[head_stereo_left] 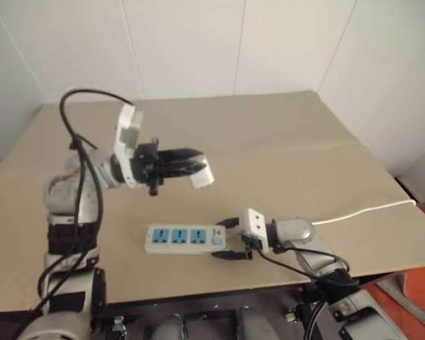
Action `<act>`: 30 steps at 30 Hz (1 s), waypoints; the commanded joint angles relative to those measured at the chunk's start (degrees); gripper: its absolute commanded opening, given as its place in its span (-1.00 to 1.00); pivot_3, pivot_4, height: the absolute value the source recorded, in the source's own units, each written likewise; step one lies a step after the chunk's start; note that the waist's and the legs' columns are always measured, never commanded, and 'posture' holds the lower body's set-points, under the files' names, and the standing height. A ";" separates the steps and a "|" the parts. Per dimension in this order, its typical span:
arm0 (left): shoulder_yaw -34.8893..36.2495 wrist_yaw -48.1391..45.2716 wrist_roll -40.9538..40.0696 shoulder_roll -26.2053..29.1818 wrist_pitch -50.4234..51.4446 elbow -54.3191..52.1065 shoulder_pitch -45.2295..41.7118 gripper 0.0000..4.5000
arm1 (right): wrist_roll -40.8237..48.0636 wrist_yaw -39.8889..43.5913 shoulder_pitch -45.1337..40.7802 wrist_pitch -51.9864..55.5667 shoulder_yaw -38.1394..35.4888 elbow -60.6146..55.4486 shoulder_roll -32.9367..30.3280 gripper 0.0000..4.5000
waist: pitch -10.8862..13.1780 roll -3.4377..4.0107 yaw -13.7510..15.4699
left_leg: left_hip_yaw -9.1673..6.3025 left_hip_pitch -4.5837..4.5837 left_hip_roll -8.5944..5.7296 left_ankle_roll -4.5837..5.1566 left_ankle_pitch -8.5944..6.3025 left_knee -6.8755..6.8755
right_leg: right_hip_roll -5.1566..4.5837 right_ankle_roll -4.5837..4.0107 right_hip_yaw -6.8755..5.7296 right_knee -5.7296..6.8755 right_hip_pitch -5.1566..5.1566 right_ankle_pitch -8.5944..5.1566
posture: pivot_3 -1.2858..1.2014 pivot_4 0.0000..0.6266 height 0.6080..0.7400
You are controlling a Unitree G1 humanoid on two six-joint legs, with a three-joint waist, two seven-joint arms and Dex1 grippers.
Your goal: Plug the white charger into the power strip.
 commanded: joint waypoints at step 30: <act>-19.94 -9.63 7.11 8.32 -17.94 12.97 1.21 -0.53 | -7.40 -5.63 1.22 0.71 4.27 4.84 2.93 0.52 | -0.02 -0.02 -0.37 | 0.54 0.31 0.99 0.01 0.00 -0.12 | 1.21 -0.27 0.22 -0.09 -0.02 0.02 | 0.03 -0.52 1.00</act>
